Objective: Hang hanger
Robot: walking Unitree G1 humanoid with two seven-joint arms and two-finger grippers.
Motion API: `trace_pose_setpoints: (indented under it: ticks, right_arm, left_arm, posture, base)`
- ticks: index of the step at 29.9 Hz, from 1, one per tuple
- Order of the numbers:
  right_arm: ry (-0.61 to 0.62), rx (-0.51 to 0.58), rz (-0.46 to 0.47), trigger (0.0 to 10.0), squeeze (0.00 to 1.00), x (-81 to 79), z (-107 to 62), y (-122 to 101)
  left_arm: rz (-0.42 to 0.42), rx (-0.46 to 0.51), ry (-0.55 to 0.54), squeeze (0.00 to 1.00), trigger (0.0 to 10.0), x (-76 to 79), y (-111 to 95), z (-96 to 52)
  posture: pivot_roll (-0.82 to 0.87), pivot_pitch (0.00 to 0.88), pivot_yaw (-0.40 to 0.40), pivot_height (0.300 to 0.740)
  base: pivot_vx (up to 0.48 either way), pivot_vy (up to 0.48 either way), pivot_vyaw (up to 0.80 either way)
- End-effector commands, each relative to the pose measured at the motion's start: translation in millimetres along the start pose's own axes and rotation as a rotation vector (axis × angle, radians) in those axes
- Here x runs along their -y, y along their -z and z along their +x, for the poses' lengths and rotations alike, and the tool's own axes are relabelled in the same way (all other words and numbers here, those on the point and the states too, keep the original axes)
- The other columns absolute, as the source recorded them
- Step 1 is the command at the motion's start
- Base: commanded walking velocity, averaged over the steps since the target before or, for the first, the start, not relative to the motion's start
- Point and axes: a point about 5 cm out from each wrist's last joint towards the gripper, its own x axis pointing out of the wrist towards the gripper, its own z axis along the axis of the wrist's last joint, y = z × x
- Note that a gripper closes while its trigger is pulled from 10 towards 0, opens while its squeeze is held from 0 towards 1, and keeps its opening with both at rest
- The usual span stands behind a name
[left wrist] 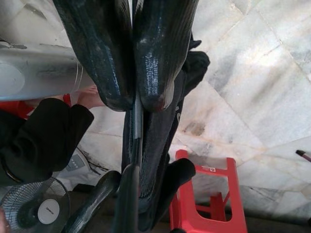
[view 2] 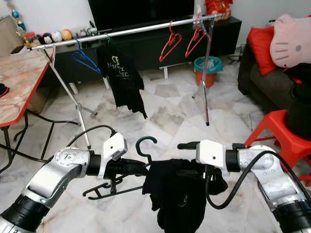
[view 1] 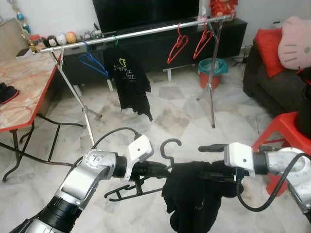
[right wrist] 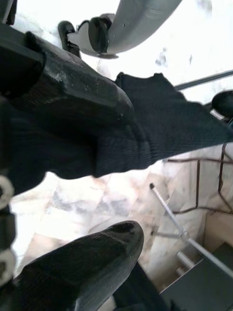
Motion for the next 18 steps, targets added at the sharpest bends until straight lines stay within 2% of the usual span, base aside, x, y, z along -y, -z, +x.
trace_pose_setpoints:
  ticks: [1, 18]
  right_arm:
    - [-0.038, 0.016, -0.029, 10.0, 0.00, 0.9, 6.2, -3]
    - [-0.126, 0.040, -0.020, 10.0, 0.00, -3.6, 17.9, -2]
  left_arm:
    - [0.044, 0.025, 0.029, 0.00, 10.0, 2.0, -12, -1.3]
    - [0.072, 0.041, 0.075, 0.00, 10.0, 7.8, -22, 2.6]
  posture:
    - [-0.11, 0.000, 0.103, 0.740]
    - [-0.10, 0.000, 0.106, 0.740]
  base:
    - [0.000, 0.000, 0.00]
    - [0.000, 0.000, 0.00]
